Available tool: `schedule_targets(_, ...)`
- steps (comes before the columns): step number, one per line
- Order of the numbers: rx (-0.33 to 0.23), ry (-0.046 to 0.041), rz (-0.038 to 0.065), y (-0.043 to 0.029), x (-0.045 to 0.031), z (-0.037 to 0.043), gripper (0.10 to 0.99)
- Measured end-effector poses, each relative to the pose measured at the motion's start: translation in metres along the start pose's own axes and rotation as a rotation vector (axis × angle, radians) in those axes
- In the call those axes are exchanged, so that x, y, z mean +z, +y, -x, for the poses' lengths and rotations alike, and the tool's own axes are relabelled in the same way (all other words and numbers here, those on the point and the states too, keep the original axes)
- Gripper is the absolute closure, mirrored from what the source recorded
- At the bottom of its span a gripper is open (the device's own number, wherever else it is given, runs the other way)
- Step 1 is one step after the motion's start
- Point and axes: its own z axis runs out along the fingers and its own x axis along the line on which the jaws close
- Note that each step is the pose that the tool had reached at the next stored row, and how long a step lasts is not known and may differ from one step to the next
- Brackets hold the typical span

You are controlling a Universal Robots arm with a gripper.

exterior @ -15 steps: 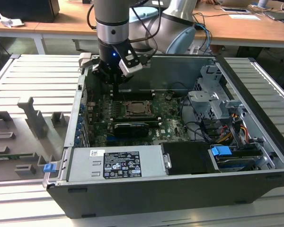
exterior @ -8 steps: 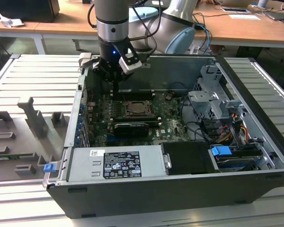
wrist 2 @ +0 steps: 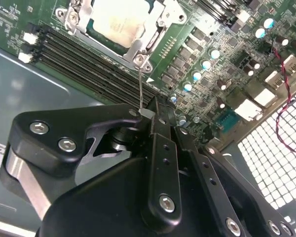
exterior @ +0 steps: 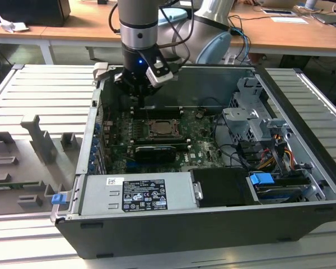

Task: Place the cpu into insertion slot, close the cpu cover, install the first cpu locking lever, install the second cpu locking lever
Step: 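Install the first cpu locking lever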

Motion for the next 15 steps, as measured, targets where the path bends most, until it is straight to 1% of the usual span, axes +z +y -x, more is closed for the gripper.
schedule_targets(5, 0.0, 0.0, 0.0, 0.0, 0.0003, 0.0008, 0.98)
schedule_targets(9, 0.0, 0.0, 0.0, -0.0001, 0.0011, 0.0034, 0.98)
schedule_targets(11, 0.0, 0.0001, -0.002, -0.0003, 0.0019, 0.0072, 0.98)
schedule_targets(14, 0.0, 0.0003, -0.005, -0.0006, 0.0037, 0.0176, 0.98)
schedule_targets(15, 0.0, 0.0003, -0.006, -0.0006, 0.0045, 0.0229, 0.98)
